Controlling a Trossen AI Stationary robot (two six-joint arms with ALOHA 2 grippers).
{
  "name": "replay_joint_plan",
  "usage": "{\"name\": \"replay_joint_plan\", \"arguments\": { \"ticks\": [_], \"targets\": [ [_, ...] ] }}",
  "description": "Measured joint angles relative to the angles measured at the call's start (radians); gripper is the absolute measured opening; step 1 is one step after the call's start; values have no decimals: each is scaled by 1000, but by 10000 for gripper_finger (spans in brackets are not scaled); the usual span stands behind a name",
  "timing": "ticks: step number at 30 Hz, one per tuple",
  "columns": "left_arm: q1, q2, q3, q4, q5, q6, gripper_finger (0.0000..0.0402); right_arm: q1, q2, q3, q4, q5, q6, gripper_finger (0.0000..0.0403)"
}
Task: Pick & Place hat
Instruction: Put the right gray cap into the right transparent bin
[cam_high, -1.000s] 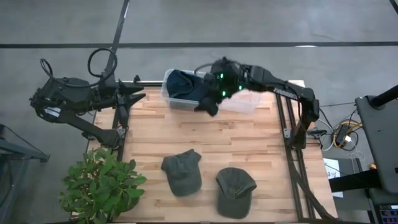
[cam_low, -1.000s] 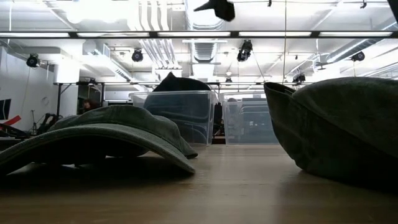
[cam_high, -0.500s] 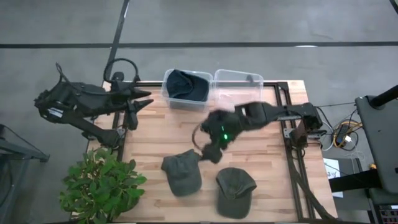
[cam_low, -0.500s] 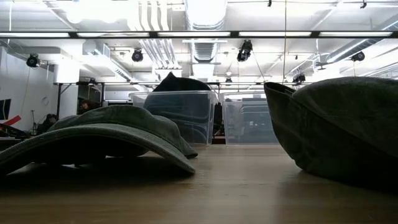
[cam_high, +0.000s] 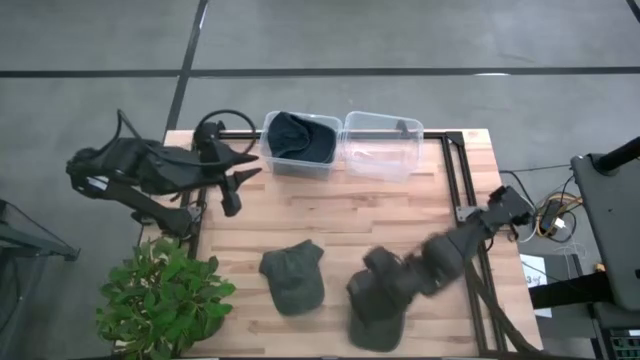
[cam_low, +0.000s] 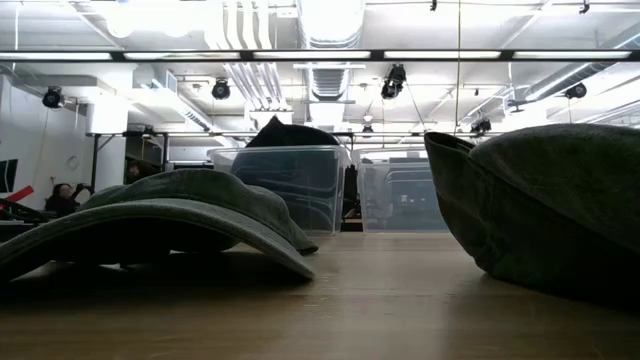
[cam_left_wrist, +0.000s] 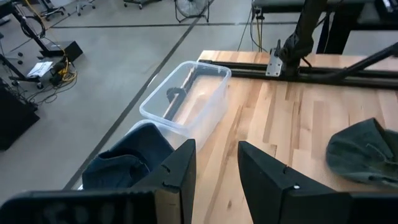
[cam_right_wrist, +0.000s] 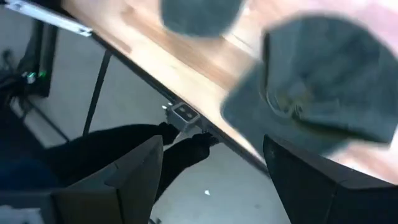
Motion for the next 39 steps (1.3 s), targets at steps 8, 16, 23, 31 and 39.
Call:
{"name": "replay_joint_plan", "arguments": {
  "ticks": [8, 16, 23, 31, 39],
  "targets": [
    [0, 40, 0, 2, 34, 49, 112, 173, 0, -173, 40, 48, 415, 271],
    [0, 46, 0, 2, 35, 71, 112, 269, 1, -361, 137, 53, 623, 254],
    [0, 45, 0, 2, 35, 94, 112, 280, 1, -529, 225, 60, 642, 243],
    [0, 45, 0, 2, 35, 103, 112, 281, 1, -728, 438, 62, 649, 241],
    [0, 46, 0, 2, 35, 123, 112, 276, 1, -871, 711, 82, 657, 217]
  ]
}}
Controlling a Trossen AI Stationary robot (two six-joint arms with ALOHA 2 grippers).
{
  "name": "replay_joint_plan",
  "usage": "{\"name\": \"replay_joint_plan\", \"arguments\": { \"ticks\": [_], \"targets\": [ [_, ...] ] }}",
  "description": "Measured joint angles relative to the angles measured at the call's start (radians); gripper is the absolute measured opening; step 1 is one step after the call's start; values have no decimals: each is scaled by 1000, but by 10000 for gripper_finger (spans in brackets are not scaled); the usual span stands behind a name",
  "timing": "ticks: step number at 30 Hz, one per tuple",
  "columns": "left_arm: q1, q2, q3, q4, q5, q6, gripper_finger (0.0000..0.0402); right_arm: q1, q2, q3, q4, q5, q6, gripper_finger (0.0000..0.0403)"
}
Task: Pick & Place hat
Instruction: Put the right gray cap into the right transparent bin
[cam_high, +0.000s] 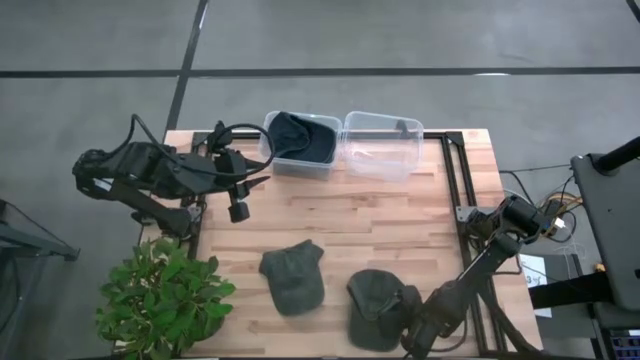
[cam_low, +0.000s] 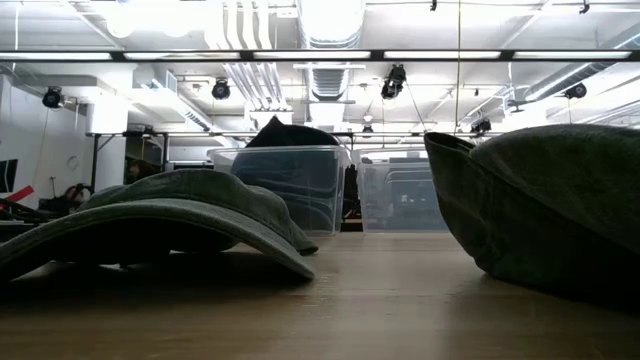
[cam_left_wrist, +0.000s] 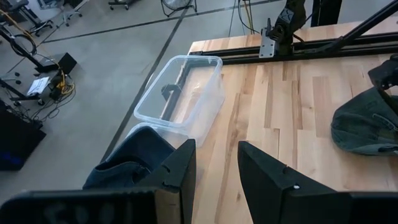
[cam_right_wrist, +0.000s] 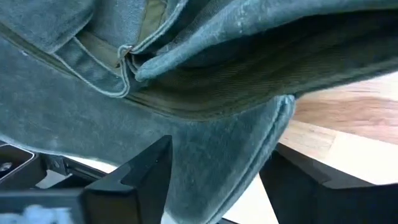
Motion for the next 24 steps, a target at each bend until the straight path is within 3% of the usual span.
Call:
{"name": "replay_joint_plan", "arguments": {
  "ticks": [4, 9, 18, 24],
  "targets": [
    [0, 0, 0, 0, 0, 0, 112, 0, 0, -10, 14, 0, -2, 161],
    [0, 0, 0, 0, 0, 0, 112, -1, -3, -15, 46, 13, -20, 32],
    [0, 0, 0, 0, 0, 3, 112, -21, -10, 60, -38, 60, -55, 11],
    [0, 0, 0, 0, 0, 3, 112, -64, -56, 192, -263, 202, -95, 10]
  ]
}}
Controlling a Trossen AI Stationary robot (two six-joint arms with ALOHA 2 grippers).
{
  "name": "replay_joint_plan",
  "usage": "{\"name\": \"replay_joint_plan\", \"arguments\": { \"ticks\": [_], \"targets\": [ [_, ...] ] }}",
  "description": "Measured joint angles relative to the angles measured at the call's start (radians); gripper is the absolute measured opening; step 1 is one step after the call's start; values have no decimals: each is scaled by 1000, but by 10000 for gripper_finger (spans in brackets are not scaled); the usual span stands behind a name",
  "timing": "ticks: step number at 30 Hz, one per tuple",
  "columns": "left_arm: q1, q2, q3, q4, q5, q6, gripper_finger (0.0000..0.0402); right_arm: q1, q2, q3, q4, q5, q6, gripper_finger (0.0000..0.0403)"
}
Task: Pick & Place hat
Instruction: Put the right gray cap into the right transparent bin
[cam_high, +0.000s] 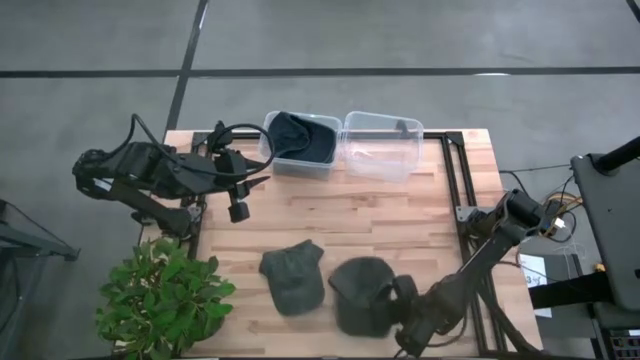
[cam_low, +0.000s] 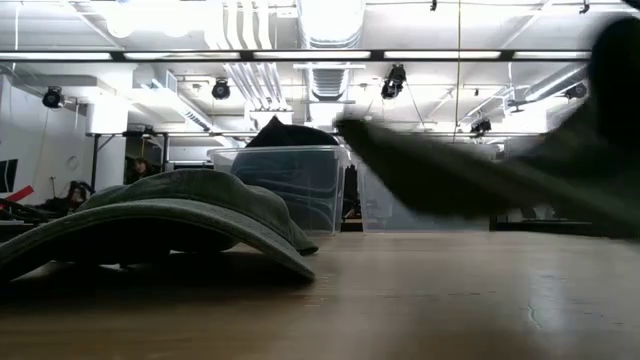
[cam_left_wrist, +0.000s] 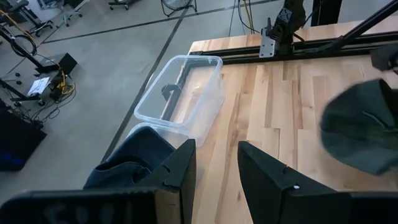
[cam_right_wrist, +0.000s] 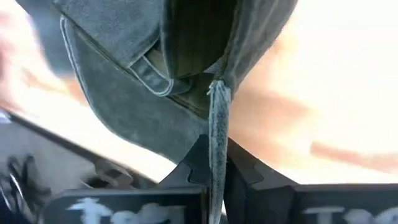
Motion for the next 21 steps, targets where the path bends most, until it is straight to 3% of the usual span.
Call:
{"name": "replay_joint_plan", "arguments": {
  "ticks": [10, 21],
  "targets": [
    [0, 0, 0, 0, 0, -1, 112, -105, -66, 249, -503, 229, 37, 9],
    [0, -12, 0, 1, -18, -33, 112, -255, -75, 386, -522, 760, -57, 11]
  ]
}}
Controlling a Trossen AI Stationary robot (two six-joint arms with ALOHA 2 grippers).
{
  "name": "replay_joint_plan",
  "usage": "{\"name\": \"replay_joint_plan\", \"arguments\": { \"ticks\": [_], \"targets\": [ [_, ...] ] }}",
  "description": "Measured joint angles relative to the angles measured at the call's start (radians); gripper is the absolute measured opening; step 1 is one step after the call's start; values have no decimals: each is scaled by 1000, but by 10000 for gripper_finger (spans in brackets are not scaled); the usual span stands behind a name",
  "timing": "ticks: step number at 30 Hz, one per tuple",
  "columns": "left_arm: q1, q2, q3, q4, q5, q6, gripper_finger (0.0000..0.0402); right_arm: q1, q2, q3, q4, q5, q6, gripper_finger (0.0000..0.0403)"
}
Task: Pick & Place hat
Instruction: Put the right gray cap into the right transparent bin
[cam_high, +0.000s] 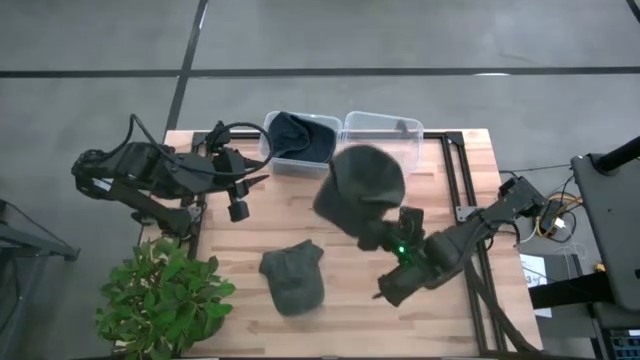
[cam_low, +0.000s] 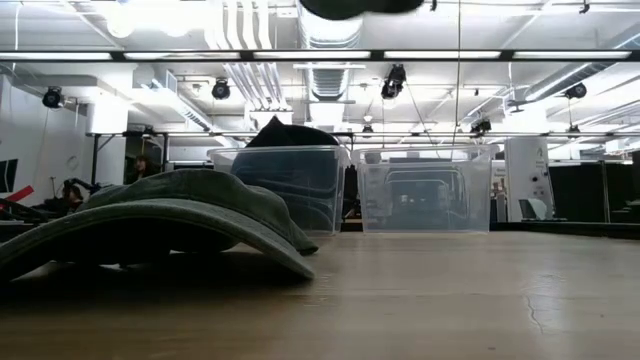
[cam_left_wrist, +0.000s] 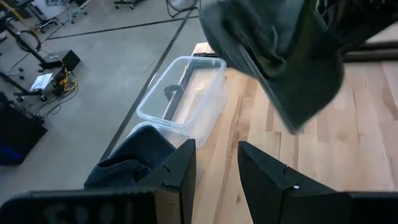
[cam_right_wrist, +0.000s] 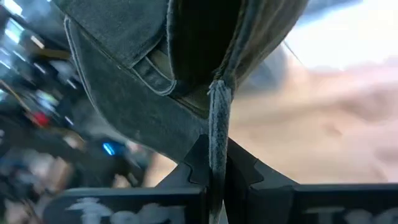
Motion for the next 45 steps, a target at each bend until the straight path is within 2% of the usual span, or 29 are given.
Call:
{"name": "replay_joint_plan", "arguments": {
  "ticks": [6, 11, 16, 21, 26, 32, 36, 45],
  "targets": [
    [0, -22, 0, 52, -41, -75, 112, -69, 0, 71, 206, 219, -250, 11],
    [0, -31, 0, 143, -36, -78, 112, -104, 0, 105, 510, 344, -628, 12],
    [0, -41, 4, 295, -36, -147, 112, -121, 0, 123, 823, 448, -978, 12],
    [0, -34, 4, 464, -36, -116, 112, -136, 1, 123, 1103, 446, -1281, 12],
    [0, -27, 4, 499, -36, -98, 112, -137, 16, 122, 1303, 398, -1438, 11],
    [6, -15, 4, 489, -38, -92, 112, -148, 19, 125, 1474, 281, -1505, 10],
    [6, -11, 2, 437, -65, -95, 112, -153, 19, 125, 1508, 263, -1554, 10],
    [20, -3, 2, 452, -99, -94, 112, -180, 19, 125, 1561, 138, -1553, 9]
  ]
}}
